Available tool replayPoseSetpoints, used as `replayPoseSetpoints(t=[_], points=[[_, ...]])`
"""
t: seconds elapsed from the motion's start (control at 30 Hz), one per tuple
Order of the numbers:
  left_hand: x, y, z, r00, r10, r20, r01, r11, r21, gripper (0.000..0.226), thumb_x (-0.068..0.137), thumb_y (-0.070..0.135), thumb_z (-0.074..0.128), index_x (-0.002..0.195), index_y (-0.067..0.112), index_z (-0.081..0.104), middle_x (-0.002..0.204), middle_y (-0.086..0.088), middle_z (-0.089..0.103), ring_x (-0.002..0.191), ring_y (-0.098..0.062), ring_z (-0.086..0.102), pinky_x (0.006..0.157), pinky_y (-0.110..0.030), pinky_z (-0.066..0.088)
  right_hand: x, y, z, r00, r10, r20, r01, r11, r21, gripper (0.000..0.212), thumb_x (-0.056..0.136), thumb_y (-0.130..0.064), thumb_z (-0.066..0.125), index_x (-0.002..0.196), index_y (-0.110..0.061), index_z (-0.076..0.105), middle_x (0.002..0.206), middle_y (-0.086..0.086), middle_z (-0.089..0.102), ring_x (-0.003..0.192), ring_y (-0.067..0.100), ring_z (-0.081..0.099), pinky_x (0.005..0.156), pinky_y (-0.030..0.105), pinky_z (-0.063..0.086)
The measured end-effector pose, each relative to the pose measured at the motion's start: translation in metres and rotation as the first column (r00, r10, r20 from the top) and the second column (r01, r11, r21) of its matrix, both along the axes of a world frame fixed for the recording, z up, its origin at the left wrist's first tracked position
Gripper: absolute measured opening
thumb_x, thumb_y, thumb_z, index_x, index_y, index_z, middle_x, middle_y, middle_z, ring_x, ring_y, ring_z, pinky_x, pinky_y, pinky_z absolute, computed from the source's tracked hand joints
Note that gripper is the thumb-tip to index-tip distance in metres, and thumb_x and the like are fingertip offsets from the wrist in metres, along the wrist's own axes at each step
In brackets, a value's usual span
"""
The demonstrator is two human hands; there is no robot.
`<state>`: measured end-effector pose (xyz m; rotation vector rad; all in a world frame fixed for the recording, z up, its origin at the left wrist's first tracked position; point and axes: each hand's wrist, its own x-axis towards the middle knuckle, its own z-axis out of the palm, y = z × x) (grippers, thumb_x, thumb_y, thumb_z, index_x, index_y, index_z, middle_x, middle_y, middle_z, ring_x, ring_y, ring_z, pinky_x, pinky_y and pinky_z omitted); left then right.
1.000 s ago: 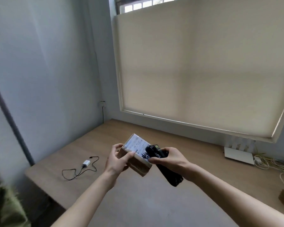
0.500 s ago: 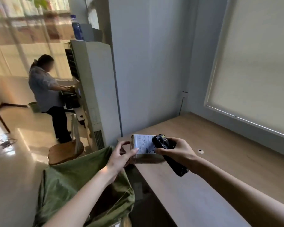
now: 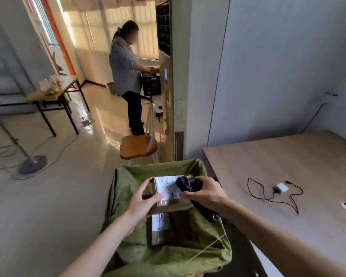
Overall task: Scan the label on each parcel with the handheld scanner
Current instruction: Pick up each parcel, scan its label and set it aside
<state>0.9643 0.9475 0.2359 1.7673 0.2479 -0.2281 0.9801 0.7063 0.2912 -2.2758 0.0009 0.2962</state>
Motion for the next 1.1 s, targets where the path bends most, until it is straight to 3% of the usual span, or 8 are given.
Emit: replayPoseSetpoints(t=[0.13,0.3,0.4,0.5,0.57,0.83,0.93,1.1], points=[[0.021,0.009,-0.062,0.986,0.113,-0.120,-0.113,0.994,0.006,0.081,0.077,0.042,0.084,0.144,0.053,0.039,0.151,-0.003,0.046,0.131,-0.030,0.052,0.105,-0.054,0.048,0.037,0.014,-0.055,0.997,0.006,-0.083,-0.011,0.998,-0.067,0.069,0.064,-0.063,0.088,0.122,-0.030,0.071,0.109,-0.010,0.075,0.099,0.012,0.070,0.091,0.039,0.060],[0.042,0.001,-0.140,0.960,0.187,-0.208,-0.172,0.981,0.087,0.075,0.079,0.039,0.082,0.143,0.048,0.043,0.134,-0.004,0.063,0.119,-0.026,0.062,0.102,-0.048,0.052,0.070,0.021,-0.119,0.987,0.031,-0.156,-0.052,0.989,-0.136,0.072,0.069,-0.062,0.087,0.129,-0.031,0.064,0.115,-0.009,0.072,0.101,0.014,0.069,0.089,0.039,0.061],[0.047,-0.008,-0.177,0.946,0.167,-0.279,-0.140,0.984,0.115,0.079,0.080,0.044,0.081,0.147,0.045,0.040,0.142,0.000,0.057,0.124,-0.023,0.058,0.089,-0.032,0.057,0.081,0.021,-0.149,0.982,0.038,-0.184,-0.074,0.978,-0.196,0.071,0.069,-0.065,0.084,0.129,-0.032,0.063,0.112,-0.009,0.071,0.100,0.014,0.069,0.086,0.039,0.061],[0.047,-0.012,-0.205,0.920,0.104,-0.378,-0.033,0.981,0.191,0.092,0.081,0.054,0.076,0.156,0.036,0.027,0.156,0.005,0.043,0.141,-0.024,0.043,0.105,-0.034,0.040,0.086,0.021,-0.170,0.974,0.049,-0.223,-0.097,0.973,-0.209,0.071,0.069,-0.065,0.084,0.128,-0.030,0.065,0.110,-0.009,0.072,0.100,0.015,0.069,0.087,0.041,0.061],[0.047,-0.009,-0.215,0.911,0.060,-0.408,0.055,0.962,0.266,0.085,0.083,0.055,0.074,0.154,0.031,0.034,0.152,0.005,0.048,0.138,-0.020,0.046,0.099,-0.030,0.040,0.088,0.020,-0.177,0.969,0.057,-0.239,-0.110,0.971,-0.213,0.068,0.070,-0.063,0.085,0.126,-0.030,0.066,0.109,-0.009,0.072,0.101,0.016,0.069,0.087,0.042,0.061],[0.082,0.012,-0.173,0.978,-0.017,-0.208,0.087,0.940,0.329,0.041,0.090,0.040,0.072,0.127,0.026,0.064,0.116,0.004,0.068,0.109,-0.010,0.064,0.089,-0.023,0.048,0.087,0.016,-0.150,0.986,0.039,-0.159,-0.079,0.965,-0.252,0.080,0.070,-0.066,0.084,0.136,-0.030,0.059,0.114,-0.008,0.070,0.103,0.017,0.068,0.088,0.041,0.061],[0.092,0.009,-0.134,0.992,-0.100,-0.082,0.122,0.935,0.334,0.037,0.091,0.048,0.066,0.127,0.039,0.061,0.122,0.016,0.062,0.106,0.000,0.058,0.079,-0.016,0.042,0.076,0.009,-0.119,0.998,0.021,-0.065,-0.038,0.963,-0.265,0.079,0.068,-0.067,0.083,0.135,-0.033,0.061,0.106,-0.013,0.067,0.097,0.013,0.066,0.084,0.036,0.060],[0.097,-0.016,-0.058,0.958,-0.269,0.102,0.204,0.885,0.418,0.050,0.087,0.065,0.059,0.134,0.045,0.055,0.137,0.023,0.049,0.126,-0.007,0.047,0.096,-0.033,0.039,0.036,-0.017,-0.050,0.995,-0.065,0.071,0.083,0.947,-0.309,0.070,0.065,-0.069,0.081,0.125,-0.038,0.064,0.099,-0.012,0.069,0.091,0.014,0.065,0.077,0.035,0.058]])
